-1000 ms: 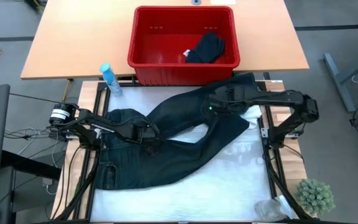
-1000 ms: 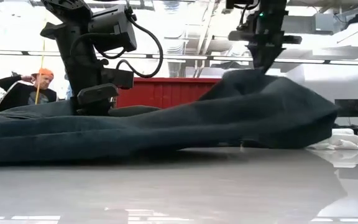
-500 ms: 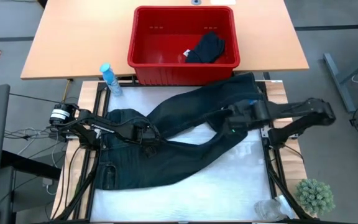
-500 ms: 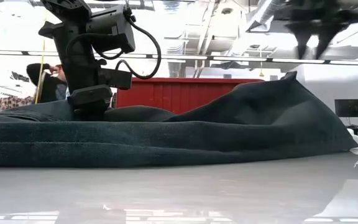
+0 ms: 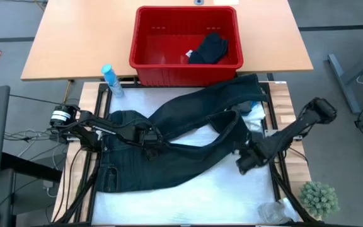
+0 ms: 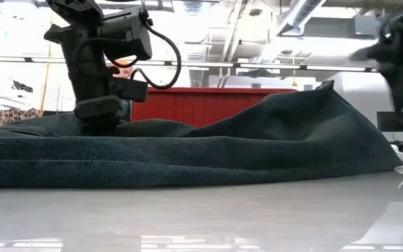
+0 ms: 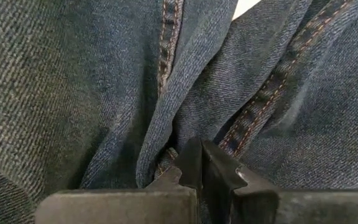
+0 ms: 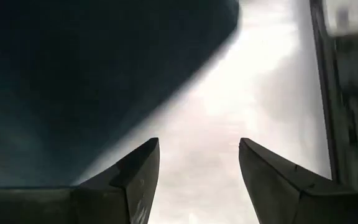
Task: Fold laundry
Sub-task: Fold the blue pants
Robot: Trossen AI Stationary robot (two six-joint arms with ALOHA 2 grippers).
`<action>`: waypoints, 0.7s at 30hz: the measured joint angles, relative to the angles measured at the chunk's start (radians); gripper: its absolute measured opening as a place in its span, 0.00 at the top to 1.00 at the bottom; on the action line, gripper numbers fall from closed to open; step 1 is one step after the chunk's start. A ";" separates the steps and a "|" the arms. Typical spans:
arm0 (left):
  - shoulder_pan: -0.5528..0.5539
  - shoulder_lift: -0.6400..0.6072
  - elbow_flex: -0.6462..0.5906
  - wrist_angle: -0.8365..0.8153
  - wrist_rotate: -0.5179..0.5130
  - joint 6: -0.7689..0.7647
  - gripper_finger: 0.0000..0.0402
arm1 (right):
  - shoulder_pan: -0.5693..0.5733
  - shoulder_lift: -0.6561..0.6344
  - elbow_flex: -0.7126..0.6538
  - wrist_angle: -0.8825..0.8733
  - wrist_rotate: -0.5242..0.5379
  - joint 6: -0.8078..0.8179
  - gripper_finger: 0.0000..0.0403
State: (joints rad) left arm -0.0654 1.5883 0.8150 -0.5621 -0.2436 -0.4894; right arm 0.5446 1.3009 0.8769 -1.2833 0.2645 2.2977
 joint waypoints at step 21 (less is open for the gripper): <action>0.000 0.000 0.000 0.002 0.046 0.019 1.00 | -0.307 0.078 -0.271 0.451 0.026 0.002 0.39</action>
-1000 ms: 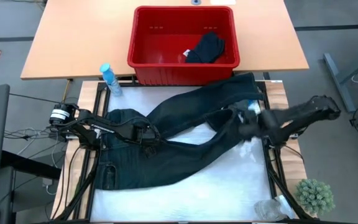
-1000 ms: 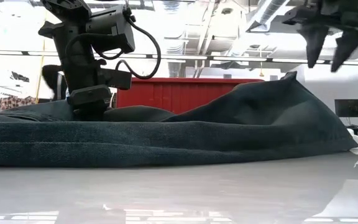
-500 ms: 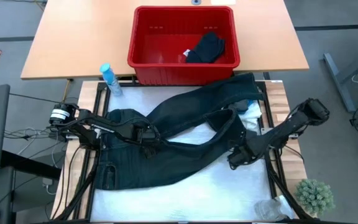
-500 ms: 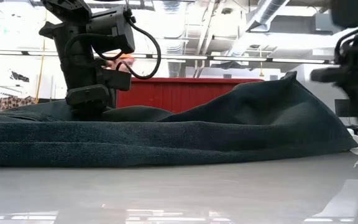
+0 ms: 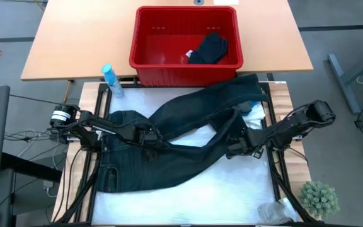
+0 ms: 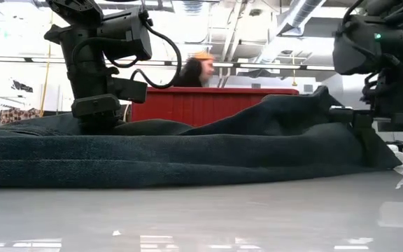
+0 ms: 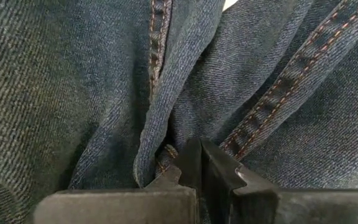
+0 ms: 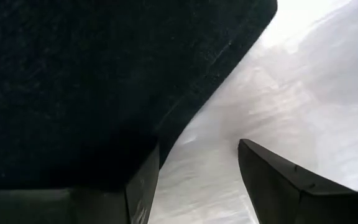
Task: Fold laundry
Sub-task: Fold the blue pants
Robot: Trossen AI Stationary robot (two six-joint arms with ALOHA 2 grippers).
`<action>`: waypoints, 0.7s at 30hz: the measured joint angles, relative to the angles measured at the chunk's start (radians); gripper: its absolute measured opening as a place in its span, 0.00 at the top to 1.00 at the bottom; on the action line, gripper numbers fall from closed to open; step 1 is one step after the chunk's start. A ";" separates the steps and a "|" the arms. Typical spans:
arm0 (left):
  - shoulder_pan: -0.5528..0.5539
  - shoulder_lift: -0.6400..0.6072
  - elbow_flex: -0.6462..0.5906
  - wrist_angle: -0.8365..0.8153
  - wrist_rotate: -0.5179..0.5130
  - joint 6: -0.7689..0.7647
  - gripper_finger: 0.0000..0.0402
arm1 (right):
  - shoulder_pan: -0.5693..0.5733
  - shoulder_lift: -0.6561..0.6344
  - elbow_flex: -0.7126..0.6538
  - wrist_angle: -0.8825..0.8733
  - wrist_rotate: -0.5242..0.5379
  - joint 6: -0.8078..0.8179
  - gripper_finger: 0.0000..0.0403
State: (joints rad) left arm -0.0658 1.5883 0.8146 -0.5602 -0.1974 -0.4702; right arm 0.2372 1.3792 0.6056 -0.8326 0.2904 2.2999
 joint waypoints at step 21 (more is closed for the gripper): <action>0.000 0.000 0.000 0.060 0.006 0.015 1.00 | 0.016 -0.107 0.045 -0.058 0.094 -0.081 0.39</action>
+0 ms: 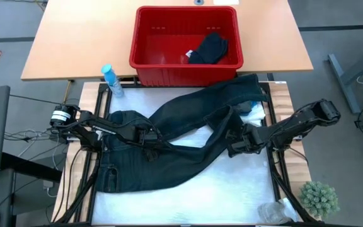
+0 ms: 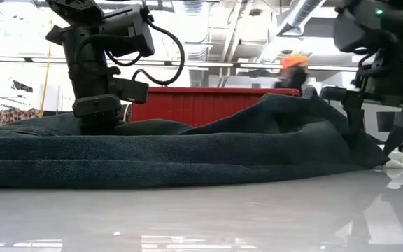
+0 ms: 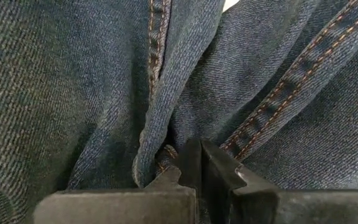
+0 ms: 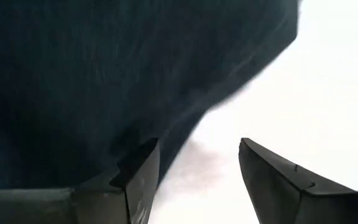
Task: Fold laundry
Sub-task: Fold the blue pants
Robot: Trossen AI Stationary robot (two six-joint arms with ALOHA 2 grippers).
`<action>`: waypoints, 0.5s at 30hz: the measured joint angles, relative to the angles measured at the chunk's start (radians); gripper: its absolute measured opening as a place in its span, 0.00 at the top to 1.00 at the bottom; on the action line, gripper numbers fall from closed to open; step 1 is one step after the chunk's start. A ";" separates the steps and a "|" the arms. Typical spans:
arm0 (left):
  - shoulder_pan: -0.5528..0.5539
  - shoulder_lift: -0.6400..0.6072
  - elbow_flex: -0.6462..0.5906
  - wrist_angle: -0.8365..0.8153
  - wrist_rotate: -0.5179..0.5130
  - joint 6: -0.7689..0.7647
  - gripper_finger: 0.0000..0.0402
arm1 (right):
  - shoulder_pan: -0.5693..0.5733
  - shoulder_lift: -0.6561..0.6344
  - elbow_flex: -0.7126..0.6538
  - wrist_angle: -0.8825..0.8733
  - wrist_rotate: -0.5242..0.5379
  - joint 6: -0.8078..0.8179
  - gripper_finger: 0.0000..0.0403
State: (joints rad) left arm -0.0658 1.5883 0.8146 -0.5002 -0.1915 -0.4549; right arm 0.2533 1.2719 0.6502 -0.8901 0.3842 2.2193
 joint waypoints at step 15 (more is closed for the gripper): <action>0.000 0.000 0.000 0.032 -0.005 0.006 1.00 | -0.225 -0.001 -0.042 0.002 0.047 -0.107 0.39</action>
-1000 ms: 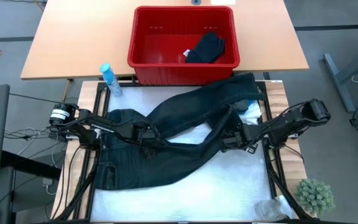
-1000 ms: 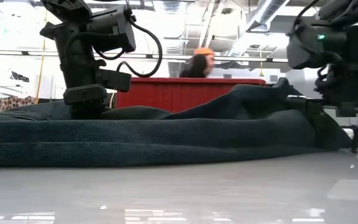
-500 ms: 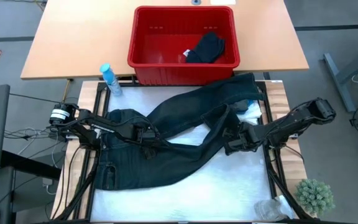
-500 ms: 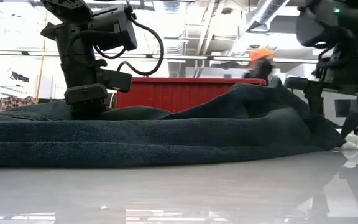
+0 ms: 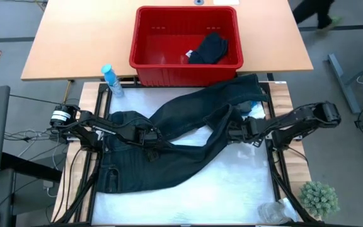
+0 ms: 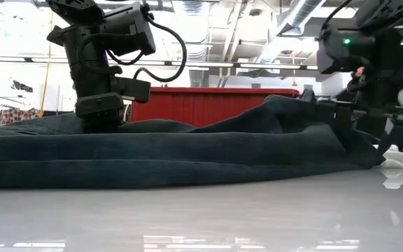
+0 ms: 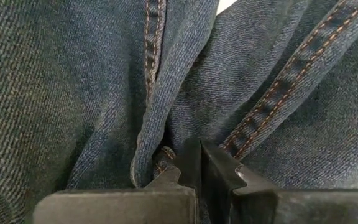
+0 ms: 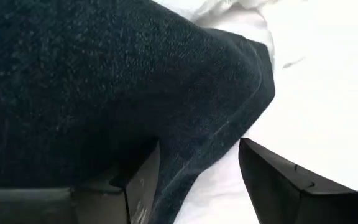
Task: Fold laundry
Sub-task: Fold the blue pants
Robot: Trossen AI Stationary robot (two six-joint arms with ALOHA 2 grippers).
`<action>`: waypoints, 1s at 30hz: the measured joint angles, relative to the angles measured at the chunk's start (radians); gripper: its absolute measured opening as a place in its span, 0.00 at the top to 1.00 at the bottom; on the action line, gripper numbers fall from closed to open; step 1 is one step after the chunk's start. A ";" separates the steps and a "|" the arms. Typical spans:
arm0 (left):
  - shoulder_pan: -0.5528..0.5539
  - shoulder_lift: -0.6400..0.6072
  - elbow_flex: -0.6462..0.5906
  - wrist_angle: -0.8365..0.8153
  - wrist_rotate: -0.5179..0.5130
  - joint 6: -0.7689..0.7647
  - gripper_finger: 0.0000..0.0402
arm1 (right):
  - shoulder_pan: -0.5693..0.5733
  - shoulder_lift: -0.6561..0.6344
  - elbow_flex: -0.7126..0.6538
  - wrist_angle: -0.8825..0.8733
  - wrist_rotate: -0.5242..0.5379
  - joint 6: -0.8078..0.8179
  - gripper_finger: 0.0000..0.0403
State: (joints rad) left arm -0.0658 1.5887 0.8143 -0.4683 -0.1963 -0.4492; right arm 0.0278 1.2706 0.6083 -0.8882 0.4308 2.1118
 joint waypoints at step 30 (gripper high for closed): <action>-0.001 0.000 0.000 0.013 0.002 0.017 1.00 | 0.332 0.104 0.245 -0.297 -0.364 -0.013 0.94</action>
State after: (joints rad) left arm -0.0666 1.5887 0.8143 -0.4553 -0.1947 -0.4324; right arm 0.3598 1.3741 0.8534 -1.1848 0.0668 2.0988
